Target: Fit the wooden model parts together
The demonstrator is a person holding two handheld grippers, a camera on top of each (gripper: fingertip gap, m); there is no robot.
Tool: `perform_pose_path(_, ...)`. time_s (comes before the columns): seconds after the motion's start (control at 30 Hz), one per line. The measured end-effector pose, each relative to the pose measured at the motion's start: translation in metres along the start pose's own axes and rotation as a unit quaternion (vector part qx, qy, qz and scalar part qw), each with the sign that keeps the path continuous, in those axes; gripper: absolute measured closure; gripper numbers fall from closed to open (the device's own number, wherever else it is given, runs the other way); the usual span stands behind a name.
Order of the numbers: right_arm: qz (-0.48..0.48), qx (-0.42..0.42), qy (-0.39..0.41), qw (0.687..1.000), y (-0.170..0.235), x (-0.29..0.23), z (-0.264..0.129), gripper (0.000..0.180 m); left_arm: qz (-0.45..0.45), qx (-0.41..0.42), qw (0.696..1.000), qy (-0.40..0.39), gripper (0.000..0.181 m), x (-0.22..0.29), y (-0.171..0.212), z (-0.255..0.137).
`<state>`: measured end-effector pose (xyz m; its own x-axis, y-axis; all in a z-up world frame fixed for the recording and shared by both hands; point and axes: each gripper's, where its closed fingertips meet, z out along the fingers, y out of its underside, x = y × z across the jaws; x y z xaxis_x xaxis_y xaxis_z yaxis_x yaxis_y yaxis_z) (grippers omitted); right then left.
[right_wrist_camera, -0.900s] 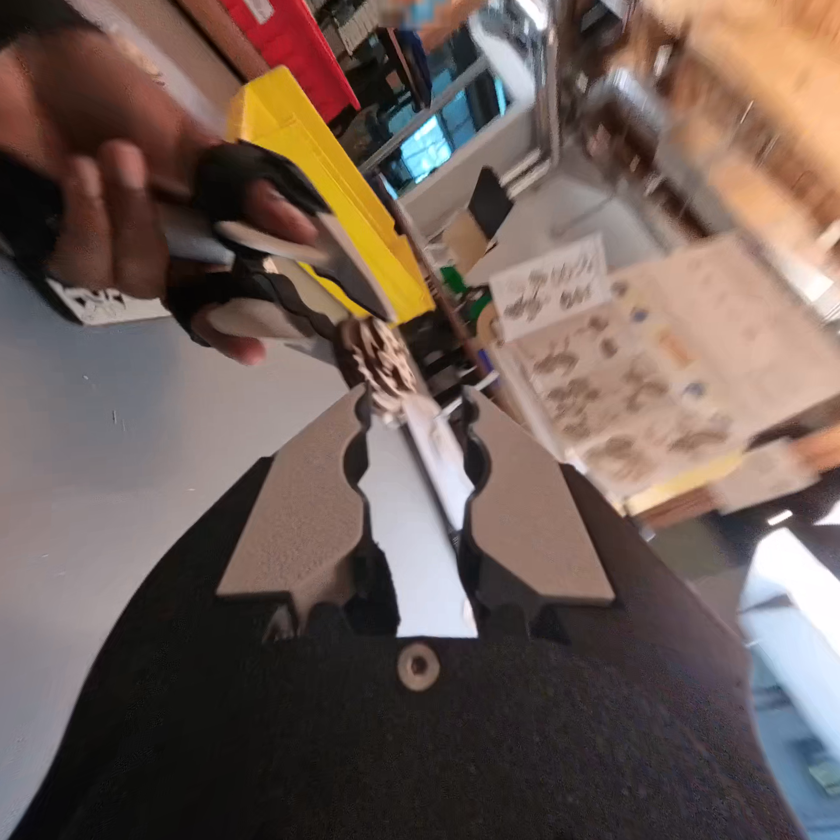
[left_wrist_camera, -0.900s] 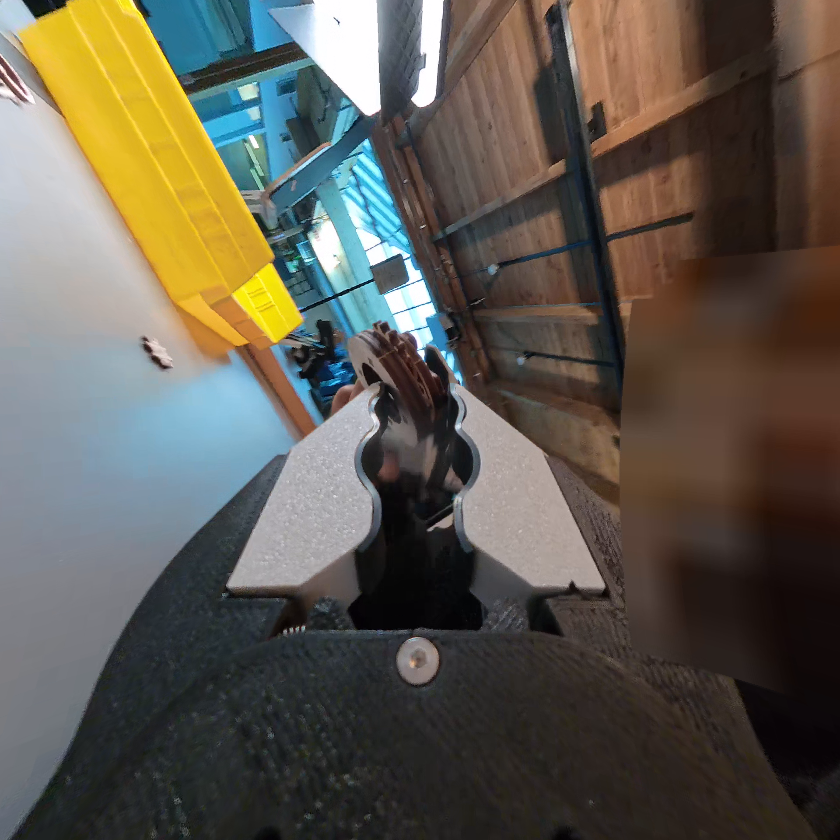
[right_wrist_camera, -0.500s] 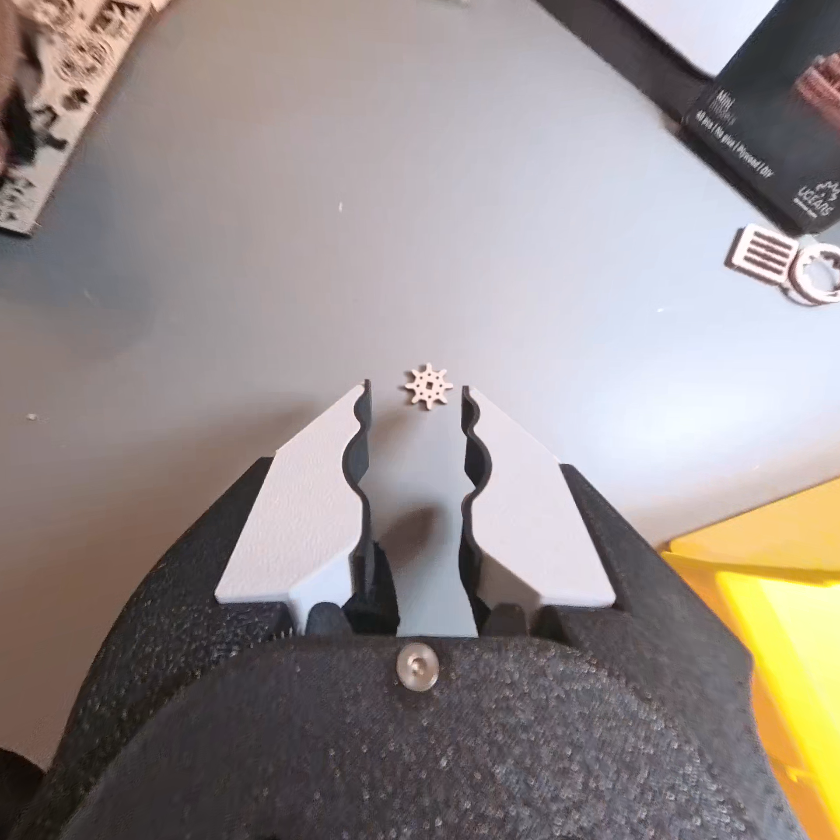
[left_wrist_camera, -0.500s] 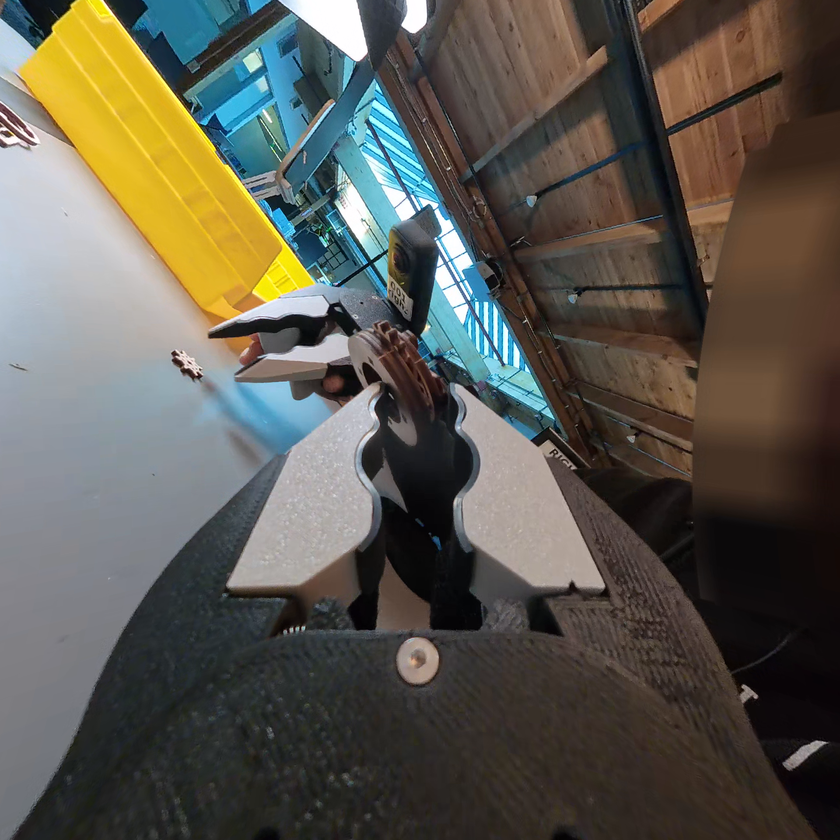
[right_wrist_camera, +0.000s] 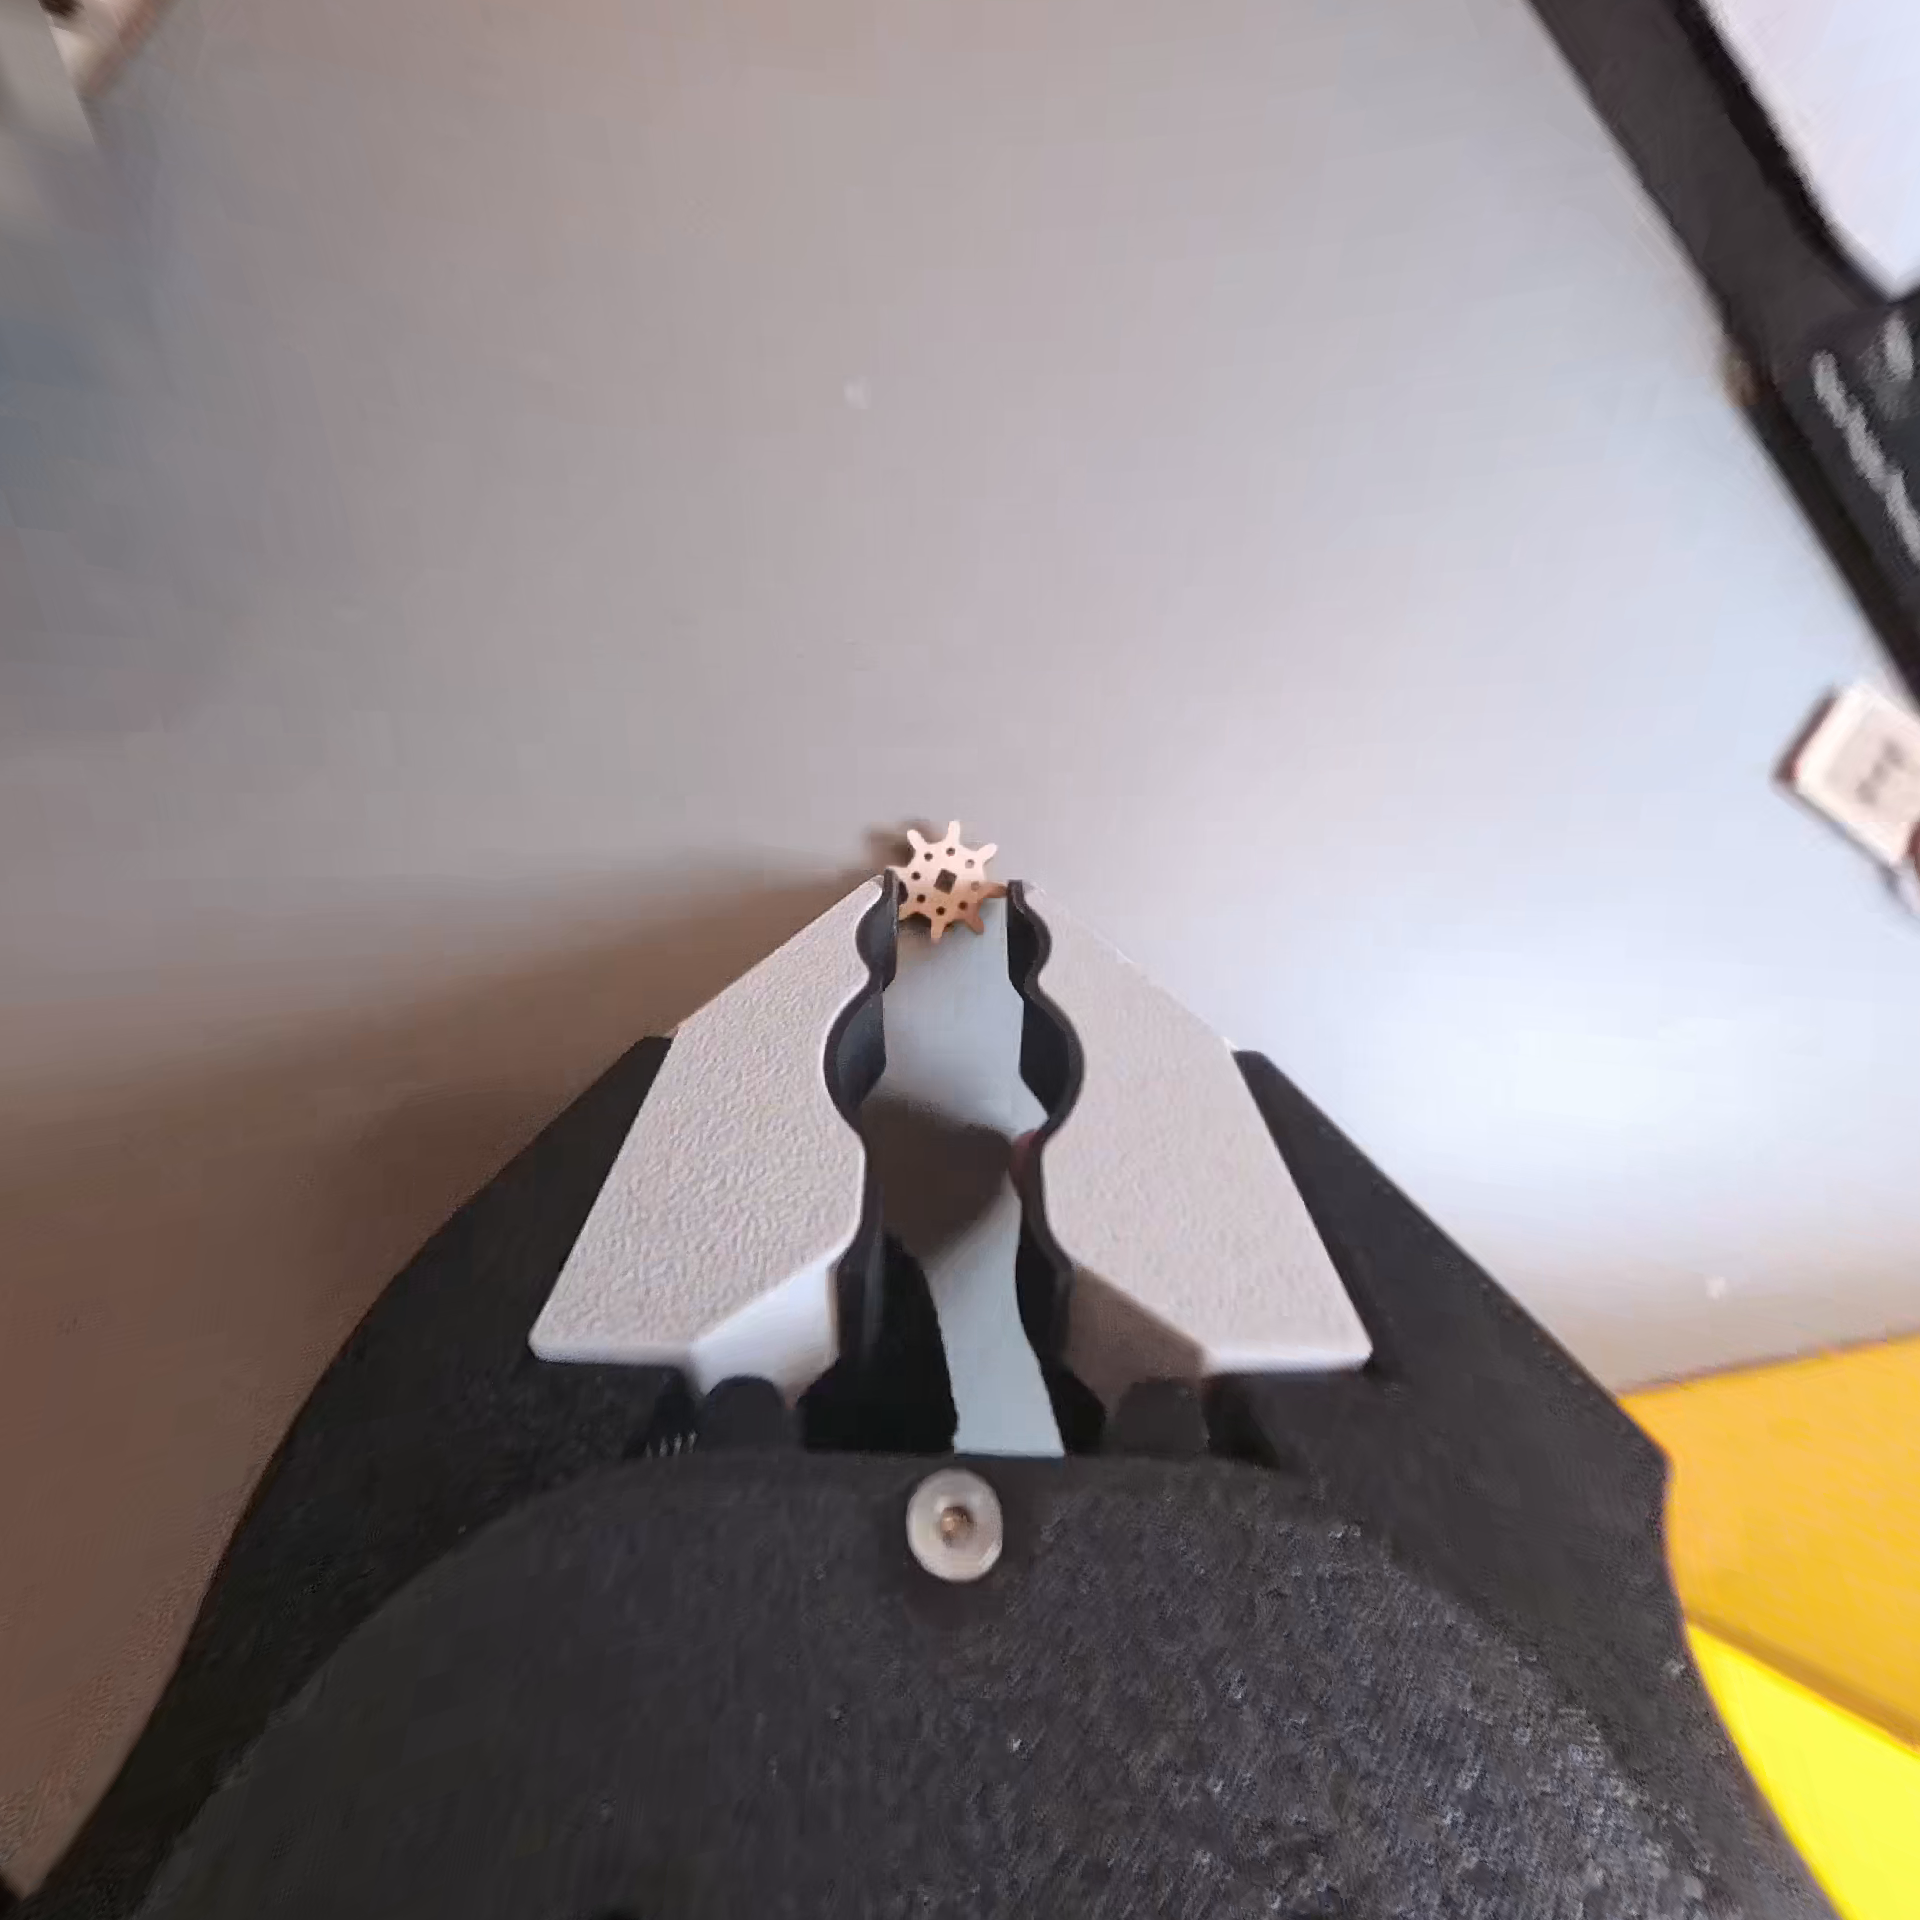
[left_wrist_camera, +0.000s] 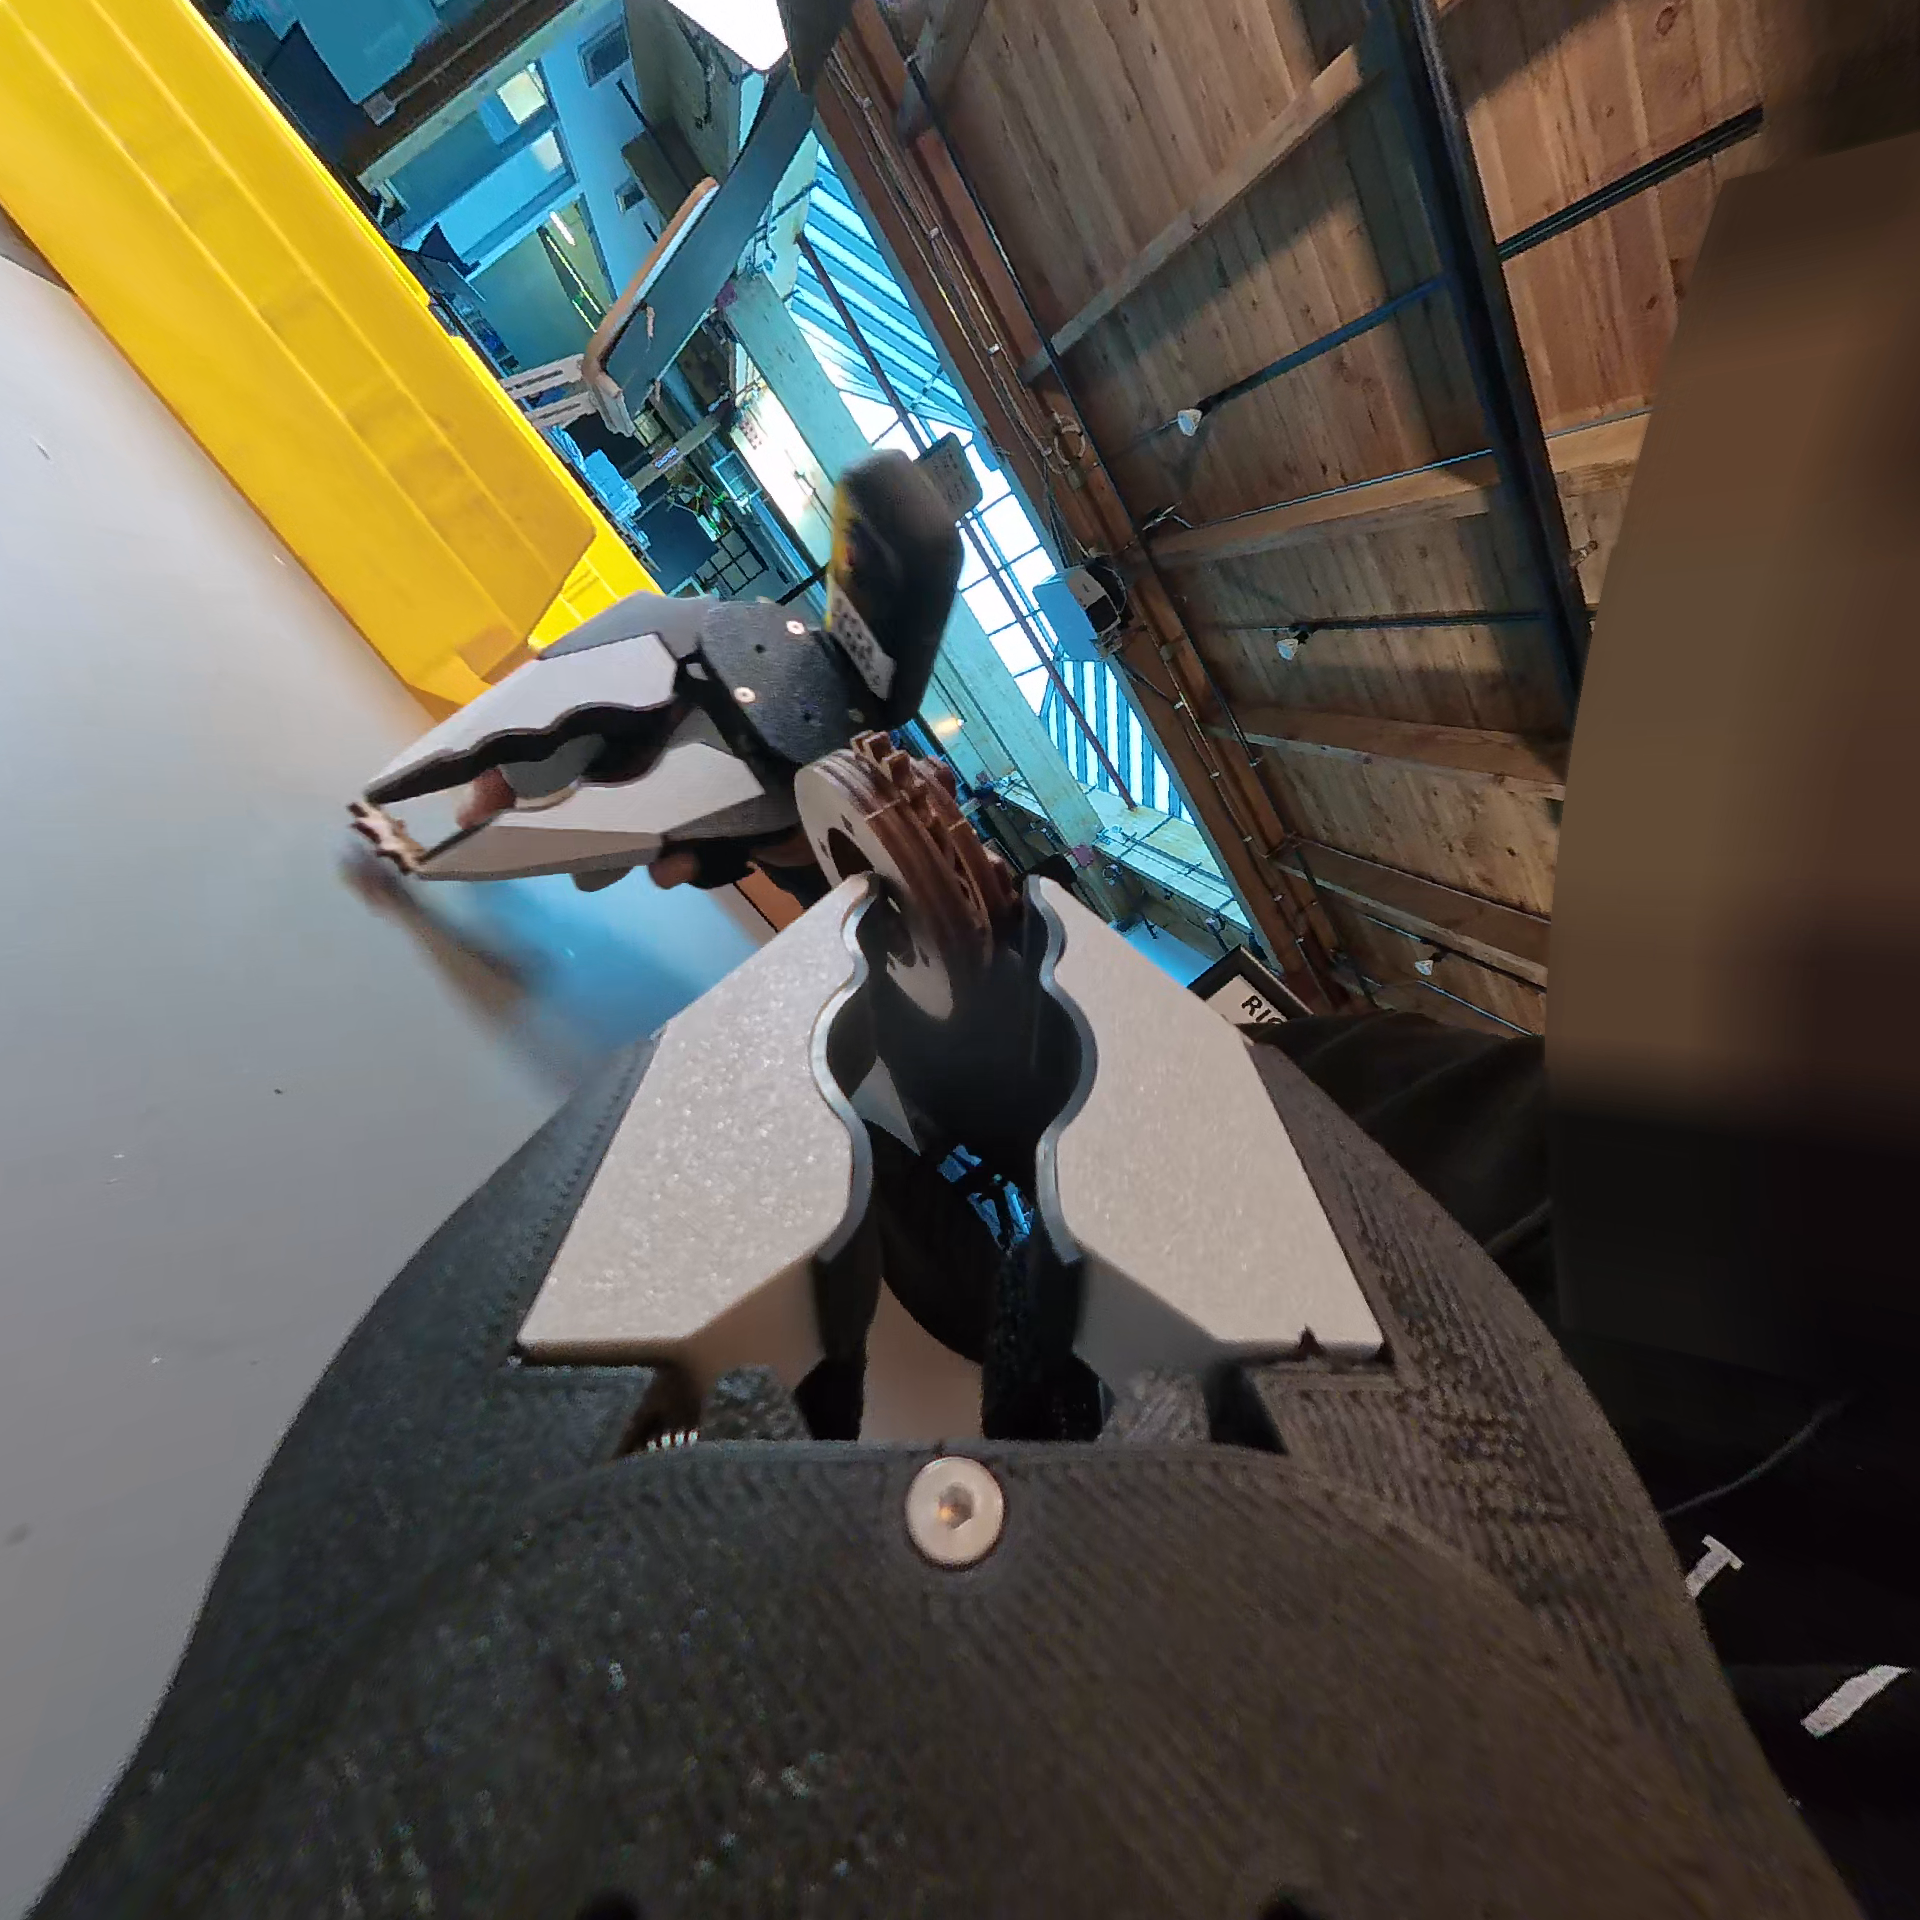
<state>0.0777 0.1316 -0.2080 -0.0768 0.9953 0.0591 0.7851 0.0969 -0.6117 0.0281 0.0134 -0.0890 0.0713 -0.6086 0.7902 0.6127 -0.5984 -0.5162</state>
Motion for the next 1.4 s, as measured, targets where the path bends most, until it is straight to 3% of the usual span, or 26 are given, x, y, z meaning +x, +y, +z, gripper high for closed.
perform_pose_path(0.13, -0.093, 0.149, -0.043, 0.983, -0.065, -0.034, -0.045, 0.161, -0.004, -0.004, 1.000, -0.004, 0.157, -0.001, 0.003, 0.002)
perform_pose_path(0.23, -0.189, 0.196, -0.068, 0.960, -0.103, -0.072, -0.082, 0.162, -0.009, -0.011, 1.000, -0.007, 0.157, -0.002, 0.006, 0.003)
perform_pose_path(0.4, -0.281, 0.163, -0.090, 0.941, -0.118, -0.112, -0.085, 0.162, -0.005, -0.021, 1.000, -0.003, 0.157, 0.000, 0.009, 0.004)
perform_pose_path(0.97, -0.357, 0.063, -0.120, 0.924, -0.113, -0.122, -0.083, 0.161, -0.013, -0.059, 0.997, 0.046, 0.157, 0.014, 0.022, 0.010)
perform_pose_path(1.4, -0.468, -0.025, -0.171, 0.867, -0.109, -0.144, -0.096, 0.161, -0.038, -0.112, 0.987, 0.109, 0.157, 0.032, 0.039, 0.013)
